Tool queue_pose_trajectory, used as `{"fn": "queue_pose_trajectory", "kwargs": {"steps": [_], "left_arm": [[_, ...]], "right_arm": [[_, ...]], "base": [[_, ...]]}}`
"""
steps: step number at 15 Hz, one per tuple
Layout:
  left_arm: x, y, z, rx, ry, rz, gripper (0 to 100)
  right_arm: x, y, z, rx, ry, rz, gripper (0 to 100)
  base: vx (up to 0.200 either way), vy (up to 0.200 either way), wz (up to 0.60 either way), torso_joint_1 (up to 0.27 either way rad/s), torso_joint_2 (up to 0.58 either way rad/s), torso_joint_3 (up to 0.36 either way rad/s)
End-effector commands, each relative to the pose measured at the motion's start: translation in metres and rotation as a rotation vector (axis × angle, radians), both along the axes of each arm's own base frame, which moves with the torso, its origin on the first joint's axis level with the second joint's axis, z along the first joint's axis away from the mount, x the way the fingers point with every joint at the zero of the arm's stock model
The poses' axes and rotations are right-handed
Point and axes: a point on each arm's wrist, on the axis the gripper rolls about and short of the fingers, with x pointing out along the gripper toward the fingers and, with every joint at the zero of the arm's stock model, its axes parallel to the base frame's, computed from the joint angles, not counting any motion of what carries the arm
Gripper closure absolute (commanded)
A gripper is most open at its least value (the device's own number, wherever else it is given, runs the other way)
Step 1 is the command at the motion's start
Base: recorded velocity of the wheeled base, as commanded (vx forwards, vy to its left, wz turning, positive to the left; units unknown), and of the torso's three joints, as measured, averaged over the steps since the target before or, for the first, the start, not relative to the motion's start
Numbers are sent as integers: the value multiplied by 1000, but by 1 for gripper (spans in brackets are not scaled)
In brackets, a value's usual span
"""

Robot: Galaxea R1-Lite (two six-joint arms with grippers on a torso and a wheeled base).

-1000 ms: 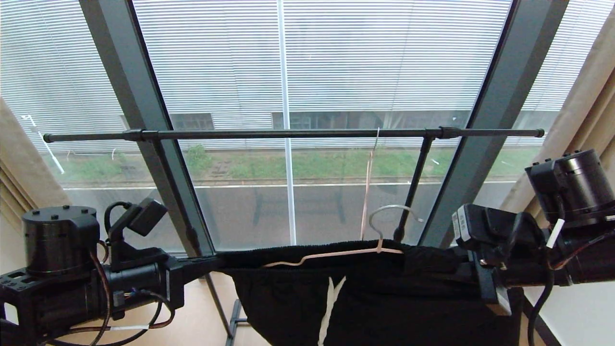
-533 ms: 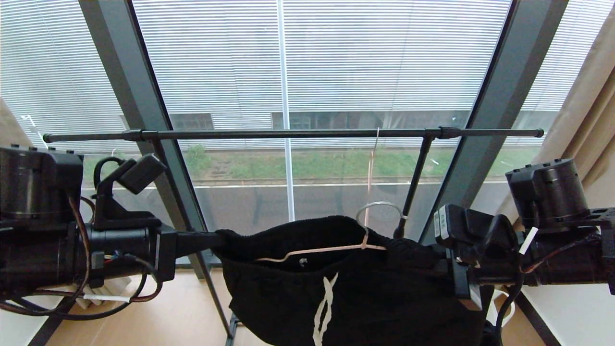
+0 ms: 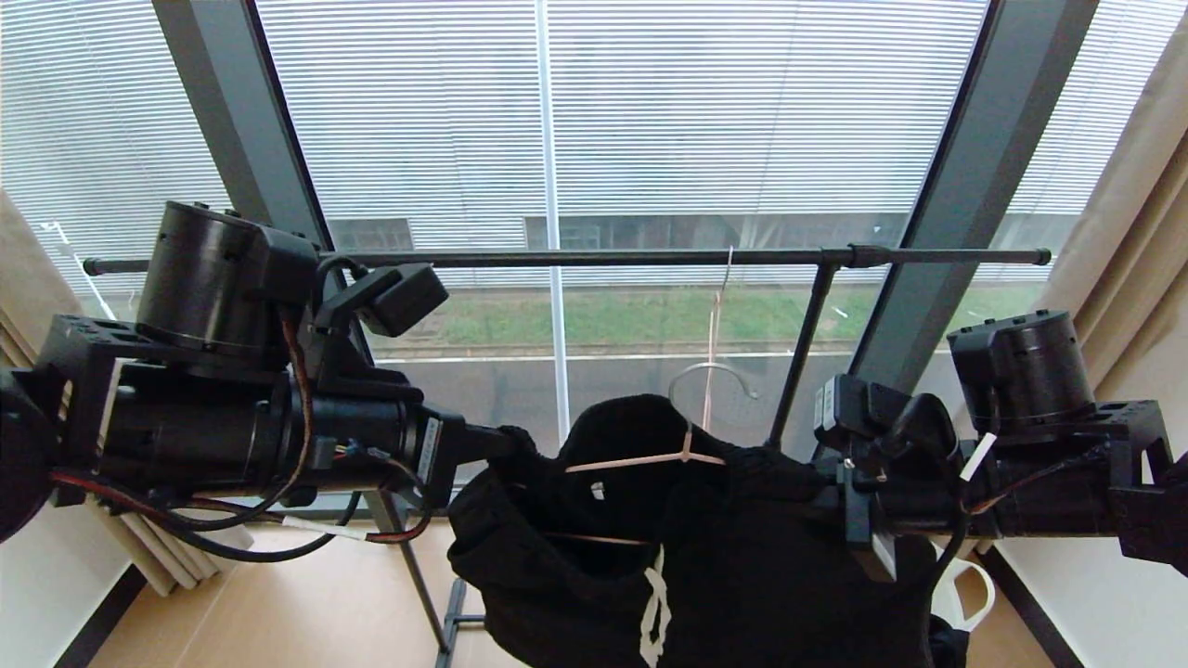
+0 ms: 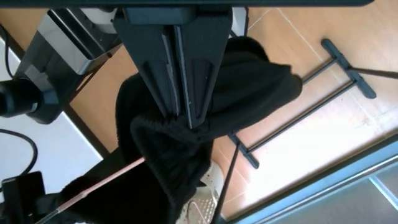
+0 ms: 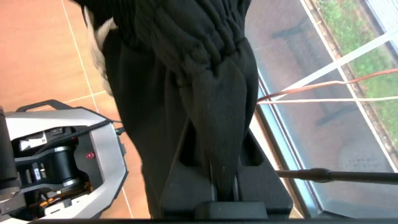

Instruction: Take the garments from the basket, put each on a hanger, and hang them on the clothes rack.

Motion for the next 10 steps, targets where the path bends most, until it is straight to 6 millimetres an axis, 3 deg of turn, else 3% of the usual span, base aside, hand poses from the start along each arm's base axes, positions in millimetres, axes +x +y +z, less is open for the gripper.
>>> {"fn": "queue_pose_trajectory", "kwargs": {"steps": [1,4,10], "left_arm": [[7,-11,0,7,11,-19,100],[7,-11,15,9,25,-18,100],[8,2,29,8,24,28,100]], "right_arm": [[5,2,-8,-13,26,-1,100],[16,7,-22,-45,64,-17,100],[23,9,-26,-81,11,-79,100]], "base": [[0,0,0,0,0,0],[0,0,0,0,0,0],[0,0,0,0,0,0]]}}
